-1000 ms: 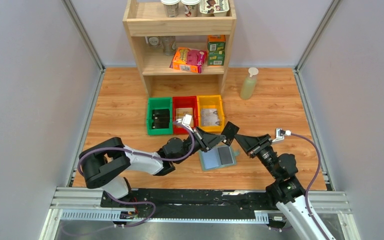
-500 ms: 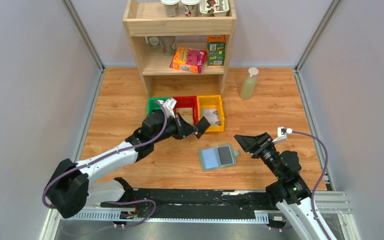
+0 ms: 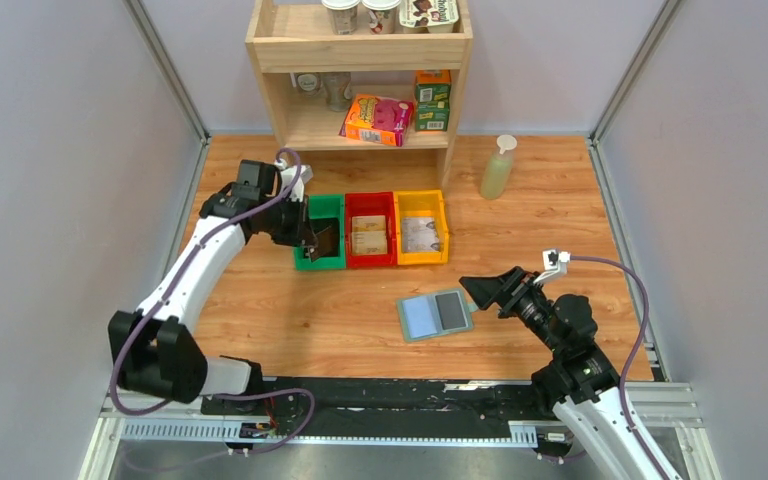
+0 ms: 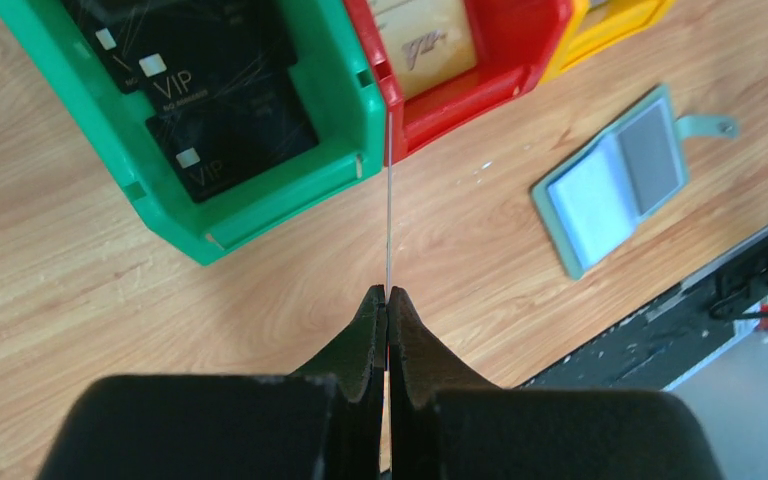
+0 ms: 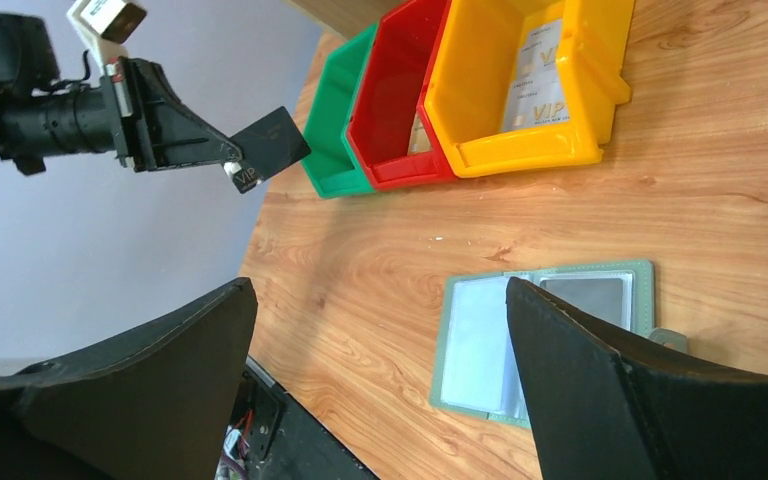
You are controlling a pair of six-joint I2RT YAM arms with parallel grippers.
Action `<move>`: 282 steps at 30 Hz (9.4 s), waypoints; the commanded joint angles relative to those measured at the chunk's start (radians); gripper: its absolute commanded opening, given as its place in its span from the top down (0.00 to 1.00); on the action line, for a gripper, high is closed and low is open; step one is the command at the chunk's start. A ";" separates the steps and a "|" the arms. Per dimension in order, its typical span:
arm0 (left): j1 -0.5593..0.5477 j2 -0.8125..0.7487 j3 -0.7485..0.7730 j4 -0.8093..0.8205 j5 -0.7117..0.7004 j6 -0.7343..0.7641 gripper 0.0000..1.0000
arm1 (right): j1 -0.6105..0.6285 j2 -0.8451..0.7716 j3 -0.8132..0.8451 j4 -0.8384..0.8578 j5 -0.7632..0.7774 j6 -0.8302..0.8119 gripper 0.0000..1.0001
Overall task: Take the credit cards out of the card holder
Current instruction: Place the credit card in the storage box, then remove the credit card from the card holder.
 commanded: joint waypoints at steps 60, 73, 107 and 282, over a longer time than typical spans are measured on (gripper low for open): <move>-0.410 0.015 0.060 0.085 -0.491 -0.257 0.51 | 0.010 0.363 0.154 -0.069 -0.133 -0.166 0.02; -0.746 0.043 -0.187 0.469 -0.477 -0.546 0.43 | 0.108 0.765 0.290 -0.192 0.014 -0.212 0.16; -0.809 0.404 -0.207 0.610 -0.402 -0.644 0.62 | 0.206 0.858 0.384 -0.195 -0.060 -0.217 0.34; -0.726 0.460 -0.255 0.644 -0.264 -0.663 1.00 | -0.021 1.199 0.210 0.207 -0.301 -0.204 0.83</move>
